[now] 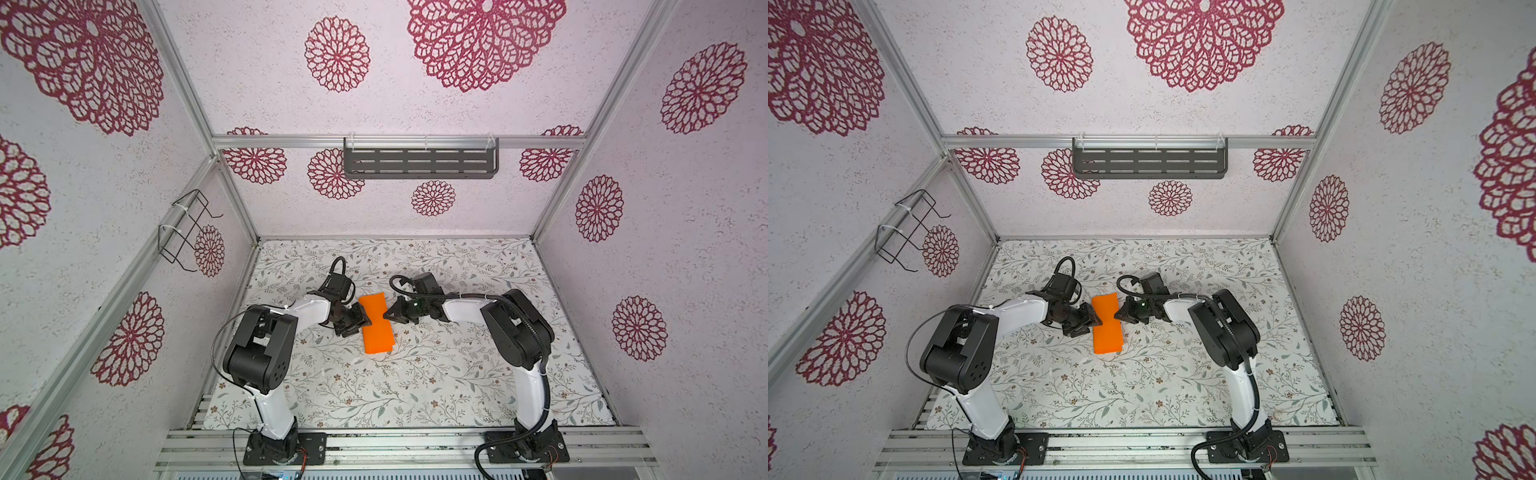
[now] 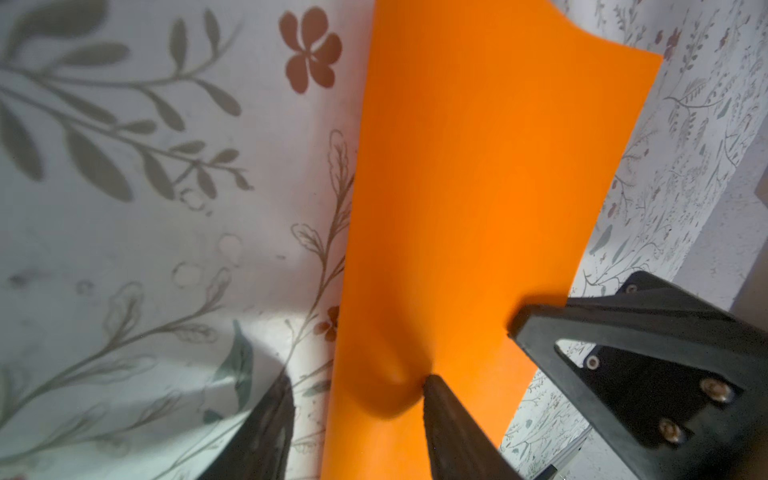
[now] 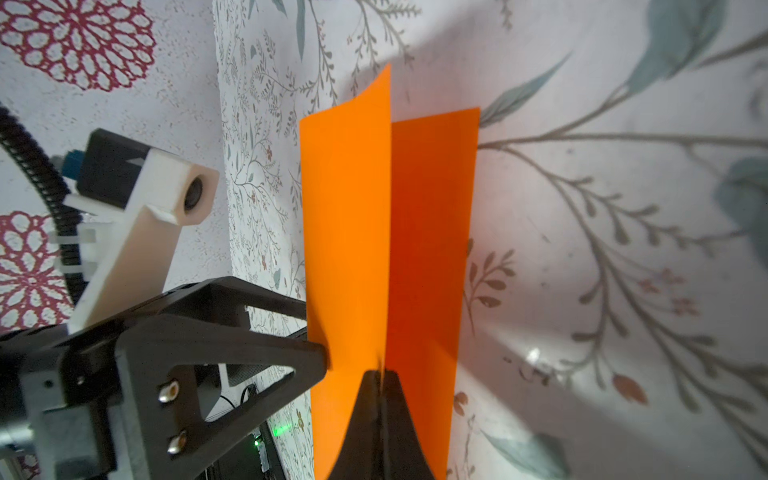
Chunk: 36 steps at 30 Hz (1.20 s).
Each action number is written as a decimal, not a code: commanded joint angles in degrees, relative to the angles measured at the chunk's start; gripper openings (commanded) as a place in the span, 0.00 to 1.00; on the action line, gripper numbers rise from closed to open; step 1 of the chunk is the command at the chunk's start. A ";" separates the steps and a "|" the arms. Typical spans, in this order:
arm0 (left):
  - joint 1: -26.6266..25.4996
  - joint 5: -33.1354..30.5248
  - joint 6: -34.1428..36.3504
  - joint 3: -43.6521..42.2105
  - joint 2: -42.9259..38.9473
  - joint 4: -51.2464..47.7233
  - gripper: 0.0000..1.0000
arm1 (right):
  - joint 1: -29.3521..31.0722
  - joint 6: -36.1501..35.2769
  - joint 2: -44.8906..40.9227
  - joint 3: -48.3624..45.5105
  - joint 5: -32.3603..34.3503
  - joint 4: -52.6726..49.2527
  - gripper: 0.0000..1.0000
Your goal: Fold a paper plane with a square sheet of paper (pick it up from the middle)
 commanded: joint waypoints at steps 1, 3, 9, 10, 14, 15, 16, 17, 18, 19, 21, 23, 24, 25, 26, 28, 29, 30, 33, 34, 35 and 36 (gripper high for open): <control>-0.51 -1.97 0.83 2.24 1.32 -3.33 0.49 | 0.37 -0.88 0.35 1.85 -1.88 -0.22 0.07; -0.85 -3.80 1.31 3.43 2.33 -5.89 0.45 | 0.28 -1.58 0.17 2.13 -2.06 -1.23 0.10; -1.72 -8.72 1.98 5.42 5.35 -11.47 0.38 | -1.01 -4.16 -4.45 1.57 1.76 -4.69 0.33; -1.77 -9.39 1.93 5.66 5.72 -12.14 0.38 | -1.40 -4.30 -5.69 0.99 2.45 -4.71 0.37; -2.02 -10.73 2.00 6.24 6.46 -13.40 0.37 | -2.34 -5.99 -10.16 -1.06 6.69 -5.27 0.54; -2.14 -10.96 2.05 6.24 6.69 -13.67 0.37 | -2.47 -6.66 -11.12 -1.66 8.28 -5.52 0.58; -2.24 -11.14 2.15 6.31 6.97 -14.02 0.37 | -2.49 -7.26 -12.09 -2.35 9.88 -5.48 0.62; -2.26 -11.23 2.26 6.41 7.19 -14.32 0.37 | -2.53 -7.82 -12.82 -2.93 11.41 -5.38 0.65; -2.27 -11.42 2.28 6.48 7.35 -14.69 0.37 | -2.53 -8.34 -13.61 -3.78 13.63 -5.20 0.70; -2.28 -11.60 2.30 6.56 7.31 -15.09 0.37 | -2.61 -8.62 -14.32 -4.74 16.05 -4.80 0.75; -2.47 -12.51 1.89 6.59 9.26 -15.94 0.37 | -2.75 -8.96 -15.64 -7.32 19.65 -2.82 0.82; -2.77 -13.45 1.19 6.03 9.55 -16.15 0.38 | -3.12 -8.78 -16.76 -9.58 21.91 -0.34 0.90; -2.95 -13.32 1.00 5.76 9.64 -16.21 0.38 | -3.34 -8.29 -17.24 -10.31 22.93 0.46 0.99; -3.06 -13.24 0.90 5.71 9.85 -16.40 0.39 | -3.62 -7.66 -17.51 -10.85 23.49 1.00 0.99; -3.21 -13.19 0.95 5.71 10.33 -16.66 0.38 | -3.82 -7.28 -17.89 -11.60 23.49 2.21 0.99; -3.65 -12.84 1.15 5.80 11.15 -17.14 0.39 | -4.09 -5.54 -18.61 -13.21 24.01 4.93 0.99; -3.94 -12.91 1.30 5.78 11.45 -17.22 0.39 | -4.27 -4.84 -18.61 -13.34 24.56 4.98 0.99; -4.24 -12.99 1.70 5.87 11.76 -17.43 0.39 | -4.47 -4.31 -18.56 -13.39 24.94 4.90 0.99; -4.85 -13.58 2.72 5.72 12.72 -18.35 0.39 | -4.82 -2.95 -18.89 -15.51 22.38 9.43 0.99; -4.89 -13.61 2.86 5.71 13.03 -18.56 0.39 | -4.88 -2.48 -19.26 -16.10 22.14 10.57 0.99; -4.90 -13.63 2.89 5.62 13.28 -18.75 0.39 | -4.89 -2.34 -19.58 -16.64 22.13 11.14 0.99; -4.93 -13.63 2.79 5.47 13.40 -18.78 0.39 | -4.92 -2.39 -19.72 -16.99 22.34 11.49 0.99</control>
